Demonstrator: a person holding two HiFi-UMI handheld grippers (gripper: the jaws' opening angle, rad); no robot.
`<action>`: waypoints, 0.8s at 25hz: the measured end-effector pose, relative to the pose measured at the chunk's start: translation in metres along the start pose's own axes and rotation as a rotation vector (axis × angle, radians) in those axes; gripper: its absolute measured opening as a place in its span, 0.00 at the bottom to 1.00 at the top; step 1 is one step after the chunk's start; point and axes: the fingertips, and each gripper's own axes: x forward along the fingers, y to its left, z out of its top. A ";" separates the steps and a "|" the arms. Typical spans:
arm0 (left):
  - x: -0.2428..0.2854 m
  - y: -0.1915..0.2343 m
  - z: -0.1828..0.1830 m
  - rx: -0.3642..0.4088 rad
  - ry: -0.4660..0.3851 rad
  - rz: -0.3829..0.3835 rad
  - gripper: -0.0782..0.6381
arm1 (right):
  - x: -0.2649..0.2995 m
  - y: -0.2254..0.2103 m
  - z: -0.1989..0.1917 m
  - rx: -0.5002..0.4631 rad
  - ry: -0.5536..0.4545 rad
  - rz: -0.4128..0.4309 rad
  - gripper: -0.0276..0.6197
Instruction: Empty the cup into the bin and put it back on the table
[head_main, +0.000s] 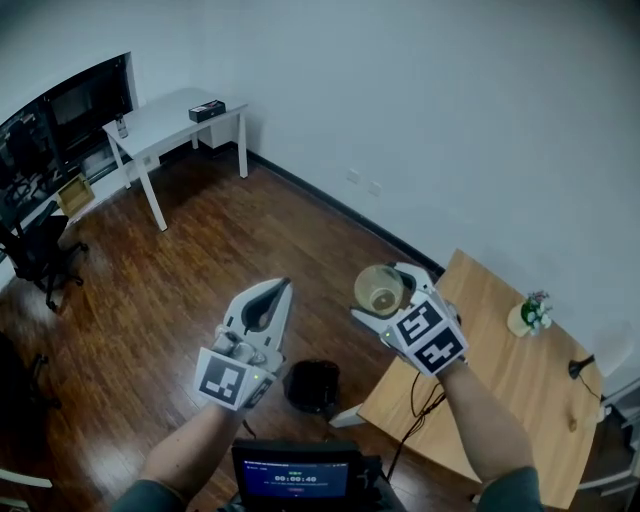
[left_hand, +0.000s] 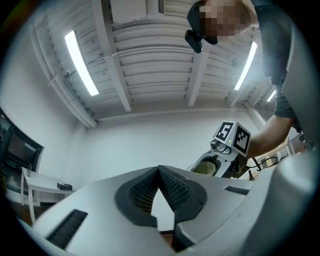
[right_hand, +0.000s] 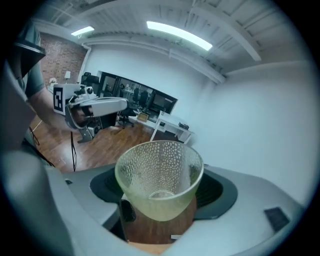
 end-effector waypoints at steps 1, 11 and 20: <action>0.002 -0.001 -0.002 -0.009 0.009 -0.008 0.10 | -0.001 0.000 0.000 0.021 -0.008 0.004 0.66; 0.017 -0.003 -0.006 -0.075 0.001 -0.077 0.10 | -0.023 -0.008 -0.008 0.250 -0.089 -0.005 0.66; 0.046 -0.036 -0.010 -0.082 0.013 -0.120 0.10 | -0.061 -0.022 -0.037 0.287 -0.103 -0.079 0.66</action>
